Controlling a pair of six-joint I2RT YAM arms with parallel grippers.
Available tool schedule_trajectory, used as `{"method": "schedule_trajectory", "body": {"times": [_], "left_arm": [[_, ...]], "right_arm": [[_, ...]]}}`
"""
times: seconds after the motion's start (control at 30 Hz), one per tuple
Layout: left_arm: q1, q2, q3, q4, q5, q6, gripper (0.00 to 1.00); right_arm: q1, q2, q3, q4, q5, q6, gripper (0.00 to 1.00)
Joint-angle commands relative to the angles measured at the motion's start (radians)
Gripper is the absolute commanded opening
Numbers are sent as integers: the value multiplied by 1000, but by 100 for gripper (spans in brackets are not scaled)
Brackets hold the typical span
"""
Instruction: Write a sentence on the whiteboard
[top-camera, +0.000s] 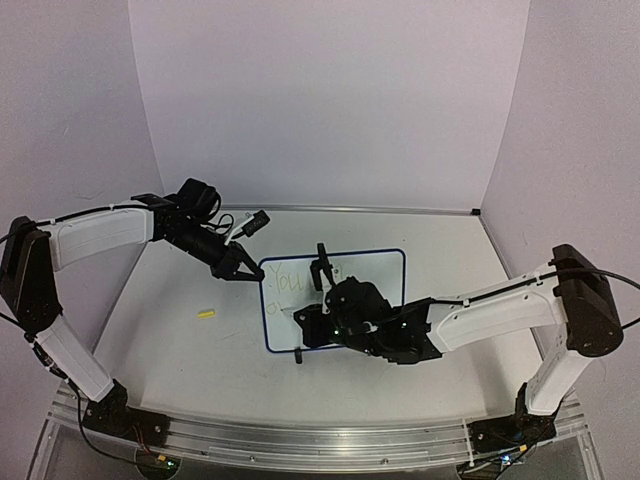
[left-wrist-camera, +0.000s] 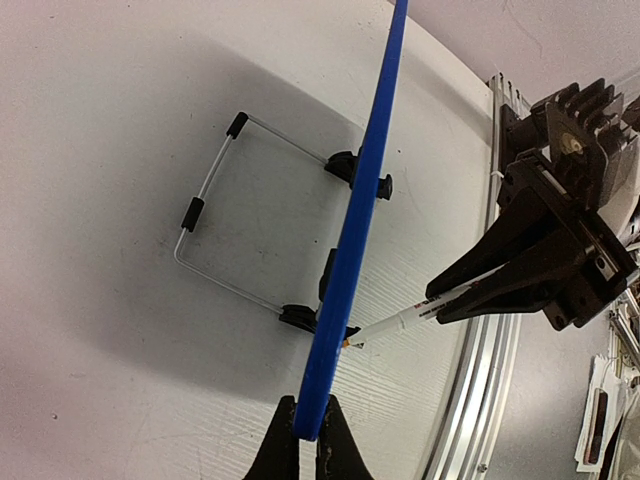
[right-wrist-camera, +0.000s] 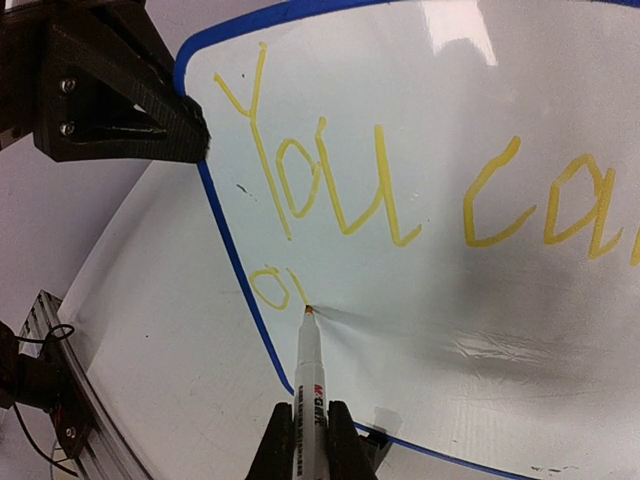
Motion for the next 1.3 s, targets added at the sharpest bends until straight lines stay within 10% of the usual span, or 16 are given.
{"method": "schedule_trajectory", "body": {"times": [0.0, 1.27], "left_arm": [[-3, 7, 10, -31, -93, 23, 0], [-3, -5, 9, -31, -91, 23, 0]], "right_arm": [[-4, 4, 3, -23, 25, 5, 0], [-3, -81, -4, 10, 67, -34, 0]]}}
